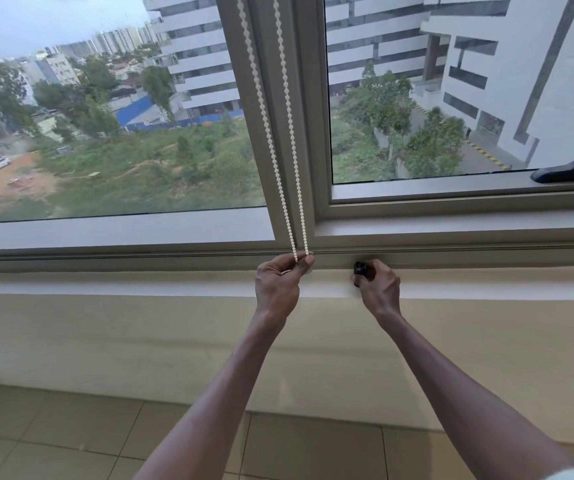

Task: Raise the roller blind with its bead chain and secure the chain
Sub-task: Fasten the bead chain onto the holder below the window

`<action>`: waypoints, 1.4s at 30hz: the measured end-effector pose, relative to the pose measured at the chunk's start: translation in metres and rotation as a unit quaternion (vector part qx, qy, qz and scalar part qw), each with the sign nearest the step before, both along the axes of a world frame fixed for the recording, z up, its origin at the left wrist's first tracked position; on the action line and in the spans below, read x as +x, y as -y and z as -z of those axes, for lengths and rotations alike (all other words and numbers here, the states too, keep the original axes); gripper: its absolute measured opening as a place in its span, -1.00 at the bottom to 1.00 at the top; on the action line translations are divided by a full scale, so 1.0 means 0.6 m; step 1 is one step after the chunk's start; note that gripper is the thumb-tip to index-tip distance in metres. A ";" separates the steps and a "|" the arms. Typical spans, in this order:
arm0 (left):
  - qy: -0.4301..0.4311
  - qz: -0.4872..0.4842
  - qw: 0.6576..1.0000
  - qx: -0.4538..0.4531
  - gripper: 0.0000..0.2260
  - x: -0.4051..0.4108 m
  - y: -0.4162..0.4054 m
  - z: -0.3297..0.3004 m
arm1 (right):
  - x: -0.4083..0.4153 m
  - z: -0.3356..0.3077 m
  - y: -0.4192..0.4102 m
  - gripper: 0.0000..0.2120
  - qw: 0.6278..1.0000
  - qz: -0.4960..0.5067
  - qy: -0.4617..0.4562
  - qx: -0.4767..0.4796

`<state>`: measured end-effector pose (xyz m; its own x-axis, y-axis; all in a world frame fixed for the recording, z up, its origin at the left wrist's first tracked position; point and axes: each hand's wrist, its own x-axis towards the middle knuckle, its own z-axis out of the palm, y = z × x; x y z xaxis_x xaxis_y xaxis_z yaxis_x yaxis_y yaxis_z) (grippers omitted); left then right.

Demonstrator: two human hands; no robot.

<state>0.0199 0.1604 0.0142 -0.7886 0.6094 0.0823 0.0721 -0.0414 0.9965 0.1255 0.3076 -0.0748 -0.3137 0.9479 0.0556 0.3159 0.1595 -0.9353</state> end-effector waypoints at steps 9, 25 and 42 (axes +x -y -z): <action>0.160 -0.015 0.987 0.025 -0.89 -0.018 0.003 -0.013 | 0.006 -0.026 0.032 -0.86 0.996 -0.046 -0.075 -0.024; 0.443 0.046 0.894 0.043 -0.93 -0.006 0.037 -0.071 | 0.015 -0.166 0.164 -0.76 0.975 -0.119 -0.132 0.129; 0.475 0.104 0.870 0.082 -0.94 0.008 0.061 -0.100 | 0.027 -0.198 0.206 -0.75 0.953 -0.053 -0.127 0.269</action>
<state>0.0246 0.1237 0.0744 -0.4216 0.7890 -0.4470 -0.8072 -0.1019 0.5815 0.1417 0.1839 0.0443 -0.3189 0.7246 0.6110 0.0455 0.6556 -0.7538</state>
